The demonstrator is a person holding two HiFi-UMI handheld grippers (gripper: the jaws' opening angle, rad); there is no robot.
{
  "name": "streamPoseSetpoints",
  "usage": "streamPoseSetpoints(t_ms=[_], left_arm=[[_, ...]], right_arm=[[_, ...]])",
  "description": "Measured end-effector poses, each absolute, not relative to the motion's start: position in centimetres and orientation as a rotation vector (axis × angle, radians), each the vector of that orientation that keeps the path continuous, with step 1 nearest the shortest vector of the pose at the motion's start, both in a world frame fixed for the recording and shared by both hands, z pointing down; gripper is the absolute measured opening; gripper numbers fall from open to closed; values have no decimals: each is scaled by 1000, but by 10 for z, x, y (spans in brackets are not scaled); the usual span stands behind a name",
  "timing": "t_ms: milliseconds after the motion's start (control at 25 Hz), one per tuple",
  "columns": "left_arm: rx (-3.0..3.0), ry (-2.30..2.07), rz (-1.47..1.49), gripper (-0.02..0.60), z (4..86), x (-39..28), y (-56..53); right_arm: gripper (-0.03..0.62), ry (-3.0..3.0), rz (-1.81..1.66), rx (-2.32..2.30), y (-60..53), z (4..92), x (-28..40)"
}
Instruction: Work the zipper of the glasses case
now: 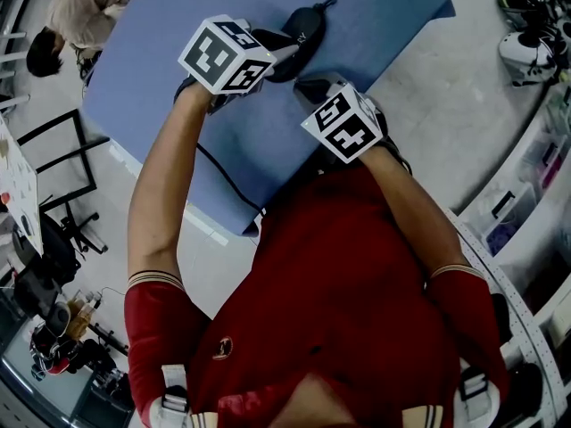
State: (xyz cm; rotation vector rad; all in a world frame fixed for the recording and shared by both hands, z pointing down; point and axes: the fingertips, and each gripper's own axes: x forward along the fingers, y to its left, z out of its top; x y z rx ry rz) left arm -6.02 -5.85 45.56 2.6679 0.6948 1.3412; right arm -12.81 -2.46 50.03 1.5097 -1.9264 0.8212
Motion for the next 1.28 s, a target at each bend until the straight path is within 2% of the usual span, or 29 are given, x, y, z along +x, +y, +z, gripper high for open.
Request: streamPoseSetpoints(t_ms=[800,1280], left_arm=[[2577,799,1280,12,459,-60,-60],[2502,880,1212,9,457,-60,-61]], right_arm=[[2,-1870,1266,1789,-29,503,-138],[2,-1830,1406,1885,-38,501,-150]])
